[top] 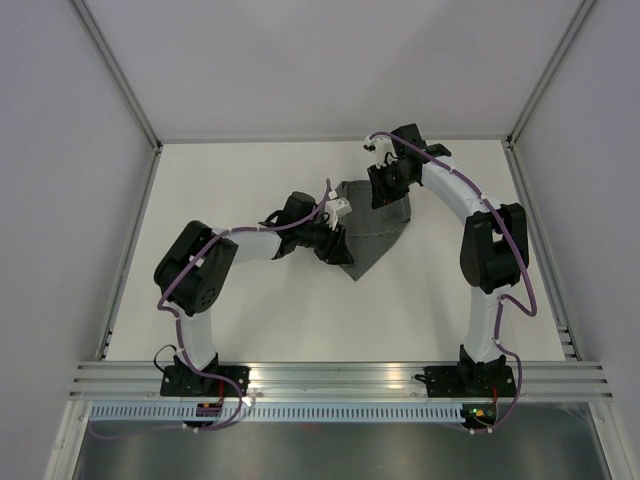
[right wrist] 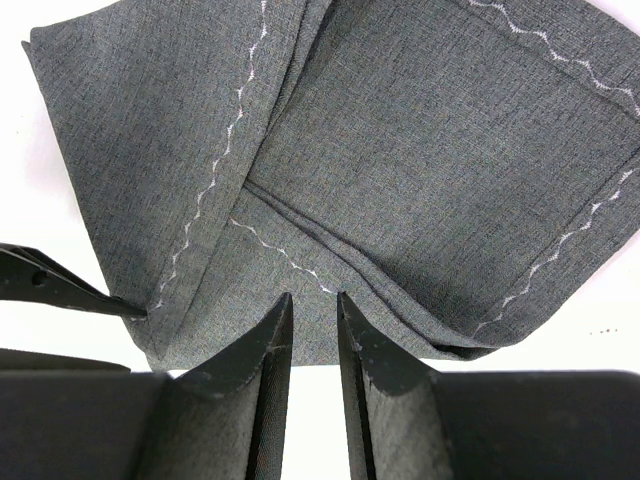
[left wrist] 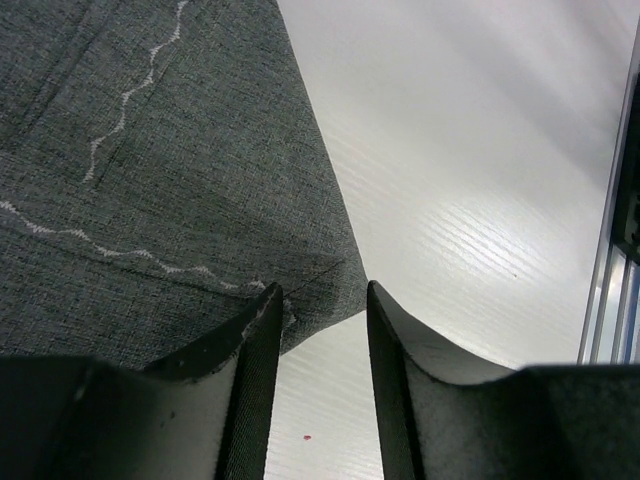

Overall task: Fold the napkin, place the utensils inside, and roll it up
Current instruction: Fold the napkin at the center of the board.

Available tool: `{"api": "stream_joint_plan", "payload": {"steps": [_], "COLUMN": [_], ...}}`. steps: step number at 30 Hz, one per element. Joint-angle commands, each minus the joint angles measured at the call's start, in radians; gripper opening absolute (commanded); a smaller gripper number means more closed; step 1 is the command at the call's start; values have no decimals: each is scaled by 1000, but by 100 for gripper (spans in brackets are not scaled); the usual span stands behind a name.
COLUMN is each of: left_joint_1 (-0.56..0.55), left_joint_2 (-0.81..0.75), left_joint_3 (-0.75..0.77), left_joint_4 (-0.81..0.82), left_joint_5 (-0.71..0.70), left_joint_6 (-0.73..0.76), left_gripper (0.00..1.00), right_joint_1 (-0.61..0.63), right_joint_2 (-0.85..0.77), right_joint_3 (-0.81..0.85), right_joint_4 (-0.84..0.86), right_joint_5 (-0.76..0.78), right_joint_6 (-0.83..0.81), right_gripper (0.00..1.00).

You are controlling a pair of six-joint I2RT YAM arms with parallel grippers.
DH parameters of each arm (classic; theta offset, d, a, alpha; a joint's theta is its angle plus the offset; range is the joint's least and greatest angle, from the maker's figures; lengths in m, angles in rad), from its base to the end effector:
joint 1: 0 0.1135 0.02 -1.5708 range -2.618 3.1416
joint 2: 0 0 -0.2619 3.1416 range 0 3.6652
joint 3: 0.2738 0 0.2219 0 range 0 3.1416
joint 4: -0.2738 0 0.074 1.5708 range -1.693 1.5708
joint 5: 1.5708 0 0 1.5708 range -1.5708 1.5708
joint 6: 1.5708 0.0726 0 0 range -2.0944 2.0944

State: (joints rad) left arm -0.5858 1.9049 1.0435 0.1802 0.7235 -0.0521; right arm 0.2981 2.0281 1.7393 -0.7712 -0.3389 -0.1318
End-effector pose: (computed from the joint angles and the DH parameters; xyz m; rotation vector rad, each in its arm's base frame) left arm 0.2987 -0.2558 0.1570 0.9898 2.0739 -1.1506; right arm 0.4012 0.1485 0.2209 -0.6725 2.5323 0.5030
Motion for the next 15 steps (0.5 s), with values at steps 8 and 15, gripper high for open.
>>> {"api": "stream_joint_plan", "payload": {"steps": [8, 15], "left_joint_1": [-11, 85], "left_joint_2": [-43, -98], "left_joint_3": [58, 188], "left_joint_4": [56, 35], "left_joint_5": [-5, -336], "left_joint_6": [14, -104], "left_gripper": [48, 56], "right_joint_1": [-2, -5], "right_joint_2": [-16, -126], "right_joint_3": [0, -128], "right_joint_4": [-3, -5], "right_joint_5": [31, 89], "right_joint_6": [8, 23], "right_gripper": [30, 30]}}
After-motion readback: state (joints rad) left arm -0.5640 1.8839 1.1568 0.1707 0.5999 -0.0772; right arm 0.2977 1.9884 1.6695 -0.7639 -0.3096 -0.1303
